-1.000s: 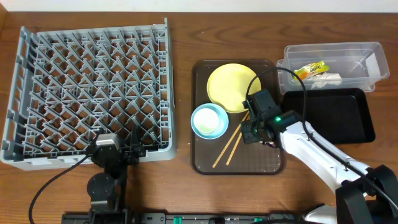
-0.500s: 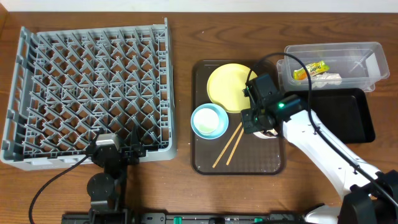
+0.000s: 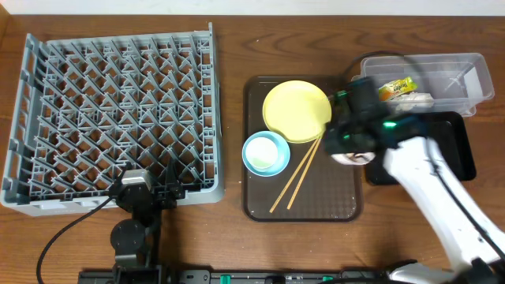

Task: Sort waste into correct bins and load items into the dishwasher rack
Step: 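Tip the pink bowl over the black tray to dump the rice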

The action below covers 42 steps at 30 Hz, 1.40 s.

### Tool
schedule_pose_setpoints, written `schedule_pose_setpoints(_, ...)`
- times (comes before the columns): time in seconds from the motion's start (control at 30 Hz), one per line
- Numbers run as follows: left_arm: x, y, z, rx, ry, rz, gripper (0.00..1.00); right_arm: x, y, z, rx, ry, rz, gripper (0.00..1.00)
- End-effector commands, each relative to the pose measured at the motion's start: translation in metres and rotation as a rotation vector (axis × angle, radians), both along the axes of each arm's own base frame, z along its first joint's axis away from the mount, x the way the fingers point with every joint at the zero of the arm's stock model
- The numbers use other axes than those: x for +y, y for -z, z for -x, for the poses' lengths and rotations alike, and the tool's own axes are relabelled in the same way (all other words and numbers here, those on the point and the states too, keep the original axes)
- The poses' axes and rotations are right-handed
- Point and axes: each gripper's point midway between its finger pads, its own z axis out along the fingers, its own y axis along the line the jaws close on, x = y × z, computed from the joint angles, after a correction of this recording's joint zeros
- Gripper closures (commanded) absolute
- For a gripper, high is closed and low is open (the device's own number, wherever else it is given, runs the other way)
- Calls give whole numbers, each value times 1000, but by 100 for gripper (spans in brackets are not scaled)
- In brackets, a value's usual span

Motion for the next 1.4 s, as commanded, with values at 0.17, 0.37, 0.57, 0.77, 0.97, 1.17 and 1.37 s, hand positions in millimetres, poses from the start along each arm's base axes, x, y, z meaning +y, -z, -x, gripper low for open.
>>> schedule_pose_setpoints(0.17, 1, 17, 1, 53, -7, -5, 7, -58, -54, -8, -97, 115, -257, 99)
schedule_pose_setpoints(0.37, 1, 17, 1, 53, -7, -5, 7, -100, -53, -5, -117, 179, -430, 99)
schedule_pose_setpoints(0.57, 1, 17, 1, 53, -7, -5, 7, -120, -44, 1, -202, 137, -630, 99)
schedule_pose_setpoints(0.77, 1, 17, 1, 53, -7, -5, 7, -130, -27, 0, -285, 81, -837, 99)
schedule_pose_setpoints(0.97, 1, 17, 1, 53, -7, -5, 7, -138, -22, -6, -384, 24, -1054, 99)
schedule_pose_setpoints(1.17, 1, 17, 1, 53, -7, -5, 7, -154, -8, -8, -400, 75, -1165, 99)
schedule_pose_setpoints(1.37, 1, 17, 1, 53, -7, -5, 7, -174, -2, -5, -412, 153, -1174, 99)
